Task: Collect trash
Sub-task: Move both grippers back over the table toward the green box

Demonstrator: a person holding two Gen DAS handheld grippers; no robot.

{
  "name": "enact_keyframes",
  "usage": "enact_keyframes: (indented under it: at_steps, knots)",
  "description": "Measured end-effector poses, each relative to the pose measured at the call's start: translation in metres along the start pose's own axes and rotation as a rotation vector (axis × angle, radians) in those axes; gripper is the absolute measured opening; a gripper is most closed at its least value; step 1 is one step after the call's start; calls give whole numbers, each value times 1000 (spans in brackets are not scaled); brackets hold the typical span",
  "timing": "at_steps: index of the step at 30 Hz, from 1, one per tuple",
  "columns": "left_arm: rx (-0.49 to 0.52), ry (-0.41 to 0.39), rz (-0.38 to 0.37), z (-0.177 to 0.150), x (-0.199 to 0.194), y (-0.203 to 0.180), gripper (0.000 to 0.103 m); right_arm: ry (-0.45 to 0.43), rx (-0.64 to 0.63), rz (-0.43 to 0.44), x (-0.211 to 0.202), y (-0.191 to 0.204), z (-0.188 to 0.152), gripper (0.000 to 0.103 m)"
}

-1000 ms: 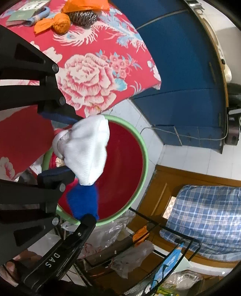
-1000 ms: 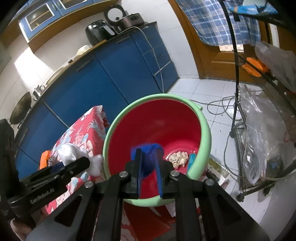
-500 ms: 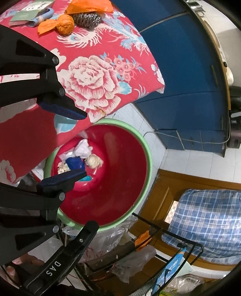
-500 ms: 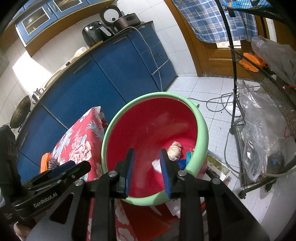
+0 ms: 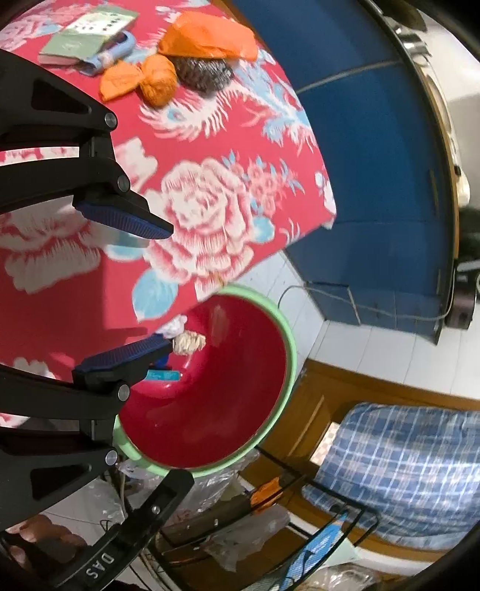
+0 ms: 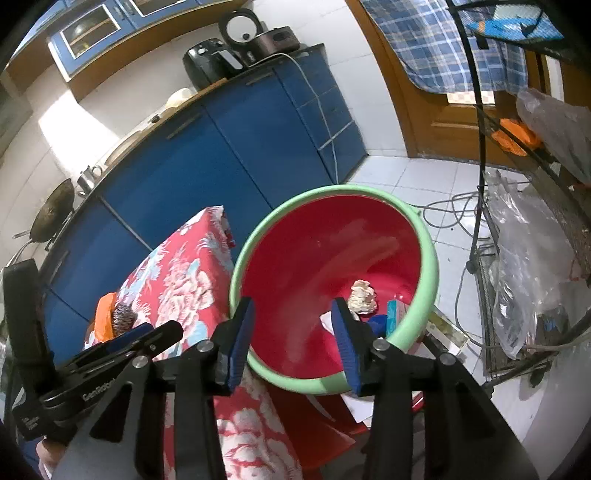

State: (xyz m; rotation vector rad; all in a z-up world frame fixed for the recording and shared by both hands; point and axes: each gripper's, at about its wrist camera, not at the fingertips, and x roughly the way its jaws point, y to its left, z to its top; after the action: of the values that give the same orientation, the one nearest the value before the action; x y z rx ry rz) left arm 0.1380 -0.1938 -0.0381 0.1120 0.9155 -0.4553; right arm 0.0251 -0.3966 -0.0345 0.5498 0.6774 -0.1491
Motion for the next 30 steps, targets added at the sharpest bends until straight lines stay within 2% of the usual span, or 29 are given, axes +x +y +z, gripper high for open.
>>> enact_keyframes:
  at_steps: [9, 23, 30]
  knots:
    - [-91, -30, 53, -9, -21, 45, 58, 8, -49, 30, -5, 26, -5, 48]
    - [-308, -51, 152, -34, -32, 134, 58, 42, -108, 56, -1, 55, -16, 49]
    - [-352, -40, 181, -51, -38, 156, 58, 58, -137, 65, 2, 68, -21, 49]
